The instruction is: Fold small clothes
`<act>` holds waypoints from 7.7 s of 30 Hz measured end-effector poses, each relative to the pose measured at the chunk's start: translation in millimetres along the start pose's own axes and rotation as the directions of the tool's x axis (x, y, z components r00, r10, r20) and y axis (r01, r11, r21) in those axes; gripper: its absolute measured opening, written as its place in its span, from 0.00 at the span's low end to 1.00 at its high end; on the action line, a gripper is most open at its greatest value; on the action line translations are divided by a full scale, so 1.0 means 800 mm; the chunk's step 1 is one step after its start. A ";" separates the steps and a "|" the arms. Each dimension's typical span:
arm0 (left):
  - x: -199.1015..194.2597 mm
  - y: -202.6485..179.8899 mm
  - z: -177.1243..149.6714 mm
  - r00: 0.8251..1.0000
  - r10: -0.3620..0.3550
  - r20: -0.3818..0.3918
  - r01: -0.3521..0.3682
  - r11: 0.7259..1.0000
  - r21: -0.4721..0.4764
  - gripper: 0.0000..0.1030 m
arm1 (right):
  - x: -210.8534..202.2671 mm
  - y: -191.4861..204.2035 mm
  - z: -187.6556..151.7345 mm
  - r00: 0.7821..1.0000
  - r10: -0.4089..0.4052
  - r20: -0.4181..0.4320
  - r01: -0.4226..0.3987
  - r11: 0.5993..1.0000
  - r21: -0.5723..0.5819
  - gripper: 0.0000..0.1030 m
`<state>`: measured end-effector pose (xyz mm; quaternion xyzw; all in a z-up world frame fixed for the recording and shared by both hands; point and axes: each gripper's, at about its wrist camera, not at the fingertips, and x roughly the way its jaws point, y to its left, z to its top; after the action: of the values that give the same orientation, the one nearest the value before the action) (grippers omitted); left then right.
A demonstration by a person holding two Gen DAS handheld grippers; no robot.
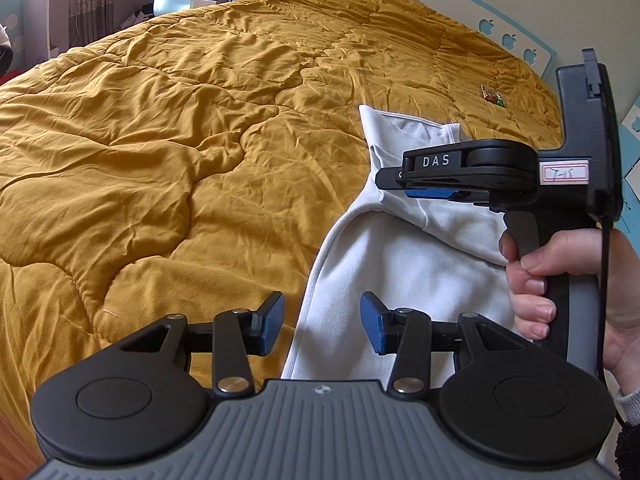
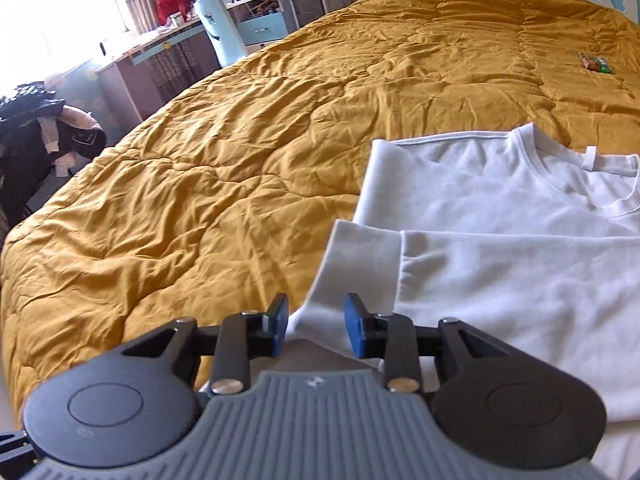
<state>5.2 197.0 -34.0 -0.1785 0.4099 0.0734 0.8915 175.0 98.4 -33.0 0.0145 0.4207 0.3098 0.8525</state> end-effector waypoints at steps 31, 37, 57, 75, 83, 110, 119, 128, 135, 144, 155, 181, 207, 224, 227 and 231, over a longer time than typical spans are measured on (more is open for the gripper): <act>0.015 -0.079 -0.040 0.999 0.003 0.053 -0.014 0.977 0.213 0.51 | -0.198 -0.294 -0.183 0.650 -0.736 0.190 0.746 0.571 -0.342 0.36; 0.021 -0.070 -0.044 0.999 0.007 0.045 -0.015 0.980 0.196 0.51 | -0.174 -0.296 -0.182 0.633 -0.743 0.220 0.761 0.542 -0.357 0.04; 0.022 -0.068 -0.043 0.999 0.008 0.048 -0.017 0.980 0.198 0.51 | -0.223 -0.349 -0.189 0.754 -0.650 0.096 0.636 0.759 0.142 0.20; 0.010 -0.065 -0.011 0.992 -0.019 0.124 -0.016 0.963 0.271 0.67 | -0.308 -0.288 -0.219 0.873 -0.462 0.156 0.429 0.880 0.204 0.75; 0.081 -0.113 -0.001 0.969 0.034 0.243 -0.191 0.727 0.659 0.65 | -0.310 -0.218 -0.208 0.895 -0.397 0.202 0.366 0.914 0.173 0.75; 0.155 -0.042 0.050 0.982 0.063 0.179 -0.118 0.941 0.317 0.25 | -0.287 -0.219 -0.231 0.902 -0.398 0.167 0.339 0.894 0.294 0.74; 0.146 -0.035 0.062 0.990 0.071 0.121 -0.107 0.937 0.332 0.57 | -0.282 -0.218 -0.240 0.916 -0.385 0.114 0.336 0.890 0.308 0.74; 0.104 -0.039 0.061 0.983 0.111 0.149 -0.158 0.923 0.352 0.73 | -0.301 -0.214 -0.238 0.931 -0.353 0.094 0.314 0.905 0.287 0.79; 0.029 -0.020 0.058 0.996 0.050 0.075 -0.071 0.948 0.312 0.73 | -0.350 -0.228 -0.260 0.948 -0.313 0.060 0.274 0.896 0.348 0.79; -0.036 0.009 0.027 0.996 -0.014 -0.086 0.035 0.968 0.248 0.73 | -0.417 -0.262 -0.304 0.969 -0.246 -0.018 0.221 0.834 0.506 0.79; -0.054 0.053 -0.023 0.953 -0.046 -0.301 0.095 0.984 0.152 0.70 | -0.452 -0.253 -0.361 0.981 -0.147 -0.126 0.193 0.799 0.569 0.69; -0.037 0.081 -0.088 0.825 -0.319 -0.466 0.345 0.938 -0.032 0.04 | -0.432 -0.266 -0.452 0.994 0.112 -0.009 -0.059 0.591 0.804 0.09; -0.067 0.046 -0.068 0.825 -0.211 -0.524 0.322 0.938 0.129 0.04 | -0.459 -0.242 -0.395 0.999 0.045 -0.026 -0.014 0.703 0.711 0.02; -0.108 0.019 -0.023 0.872 -0.441 -0.213 0.459 0.887 0.044 0.03 | -0.485 -0.216 -0.324 0.974 0.116 0.194 -0.208 0.800 0.563 0.02; -0.117 0.005 -0.018 0.876 -0.463 -0.132 0.476 0.874 0.093 0.03 | -0.488 -0.208 -0.301 0.972 0.106 0.210 -0.199 0.847 0.493 0.02; -0.118 -0.011 0.000 0.879 -0.474 -0.055 0.477 0.872 0.111 0.03 | -0.494 -0.210 -0.273 0.957 0.088 0.275 -0.204 0.878 0.432 0.02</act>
<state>-54.2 190.3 39.4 -0.2202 0.3688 -0.1751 0.8859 -76.4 -302.4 57.8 0.2845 0.3697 0.2620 0.8448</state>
